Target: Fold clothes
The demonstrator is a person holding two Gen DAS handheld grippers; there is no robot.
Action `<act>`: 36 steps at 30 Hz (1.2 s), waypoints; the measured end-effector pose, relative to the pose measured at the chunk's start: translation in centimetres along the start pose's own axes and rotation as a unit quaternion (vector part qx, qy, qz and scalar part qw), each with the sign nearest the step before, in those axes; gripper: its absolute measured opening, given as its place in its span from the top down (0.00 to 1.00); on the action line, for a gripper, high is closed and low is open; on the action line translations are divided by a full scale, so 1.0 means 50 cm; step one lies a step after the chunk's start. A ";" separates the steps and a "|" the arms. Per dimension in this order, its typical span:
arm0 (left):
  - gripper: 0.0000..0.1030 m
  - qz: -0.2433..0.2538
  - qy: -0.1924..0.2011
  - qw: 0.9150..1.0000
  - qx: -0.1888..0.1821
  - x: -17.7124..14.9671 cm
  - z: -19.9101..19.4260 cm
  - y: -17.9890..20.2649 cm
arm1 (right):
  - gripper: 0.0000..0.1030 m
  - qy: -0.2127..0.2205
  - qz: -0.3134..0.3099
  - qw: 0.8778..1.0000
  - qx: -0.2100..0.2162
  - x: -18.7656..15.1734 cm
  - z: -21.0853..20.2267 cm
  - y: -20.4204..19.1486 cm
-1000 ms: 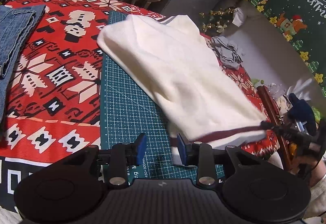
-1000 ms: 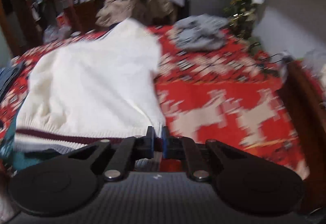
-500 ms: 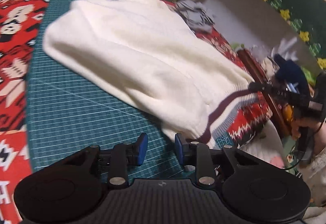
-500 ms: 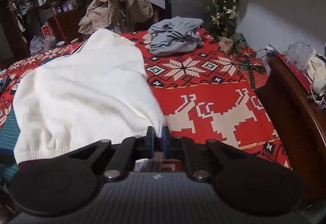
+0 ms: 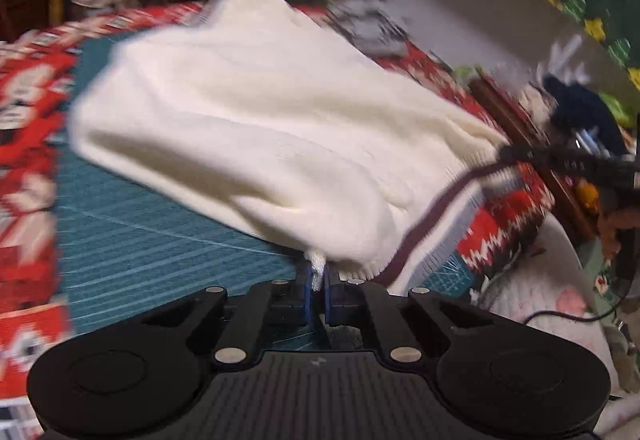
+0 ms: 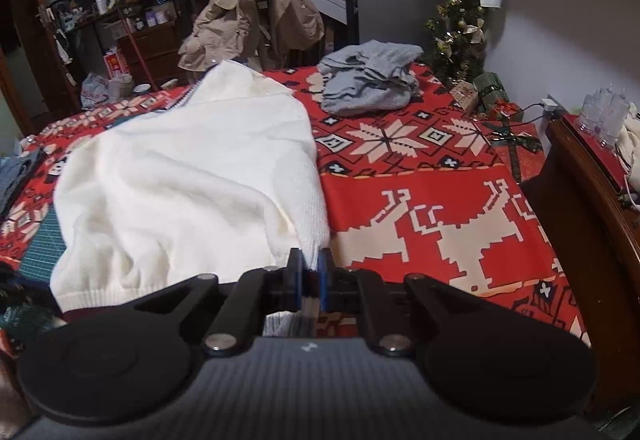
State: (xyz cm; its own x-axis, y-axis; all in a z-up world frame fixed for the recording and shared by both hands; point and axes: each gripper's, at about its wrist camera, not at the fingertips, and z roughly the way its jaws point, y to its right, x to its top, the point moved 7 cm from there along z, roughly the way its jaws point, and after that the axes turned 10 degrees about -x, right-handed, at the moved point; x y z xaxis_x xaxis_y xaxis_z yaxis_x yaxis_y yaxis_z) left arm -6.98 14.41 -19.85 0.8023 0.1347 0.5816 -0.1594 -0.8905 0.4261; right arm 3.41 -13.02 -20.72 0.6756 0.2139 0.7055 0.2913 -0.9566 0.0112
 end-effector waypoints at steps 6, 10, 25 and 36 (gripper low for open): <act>0.95 -0.043 0.032 0.997 0.064 -0.022 -0.150 -0.084 | 0.92 -0.027 0.006 0.997 0.070 -0.013 -0.022 -0.044; 0.94 -0.082 0.018 0.992 0.091 -0.080 -0.171 -0.129 | 0.92 -0.061 -0.021 0.994 0.092 -0.054 -0.021 -0.090; 0.81 -0.163 0.046 0.983 0.075 -0.103 -0.174 -0.193 | 0.83 -0.087 -0.008 0.993 0.077 -0.075 -0.013 -0.067; 0.93 -0.199 0.044 0.978 0.035 -0.101 -0.129 -0.203 | 0.73 -0.116 0.013 0.990 0.083 -0.091 0.015 -0.072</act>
State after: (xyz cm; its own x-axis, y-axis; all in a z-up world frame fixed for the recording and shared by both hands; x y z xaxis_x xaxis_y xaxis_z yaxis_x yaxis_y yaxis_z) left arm -13.12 25.58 -22.67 0.7399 0.5109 0.4377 0.1976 -0.7870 0.5845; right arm -0.21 -10.40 -24.50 0.8156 0.2486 0.5224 0.3667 -0.9206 -0.1345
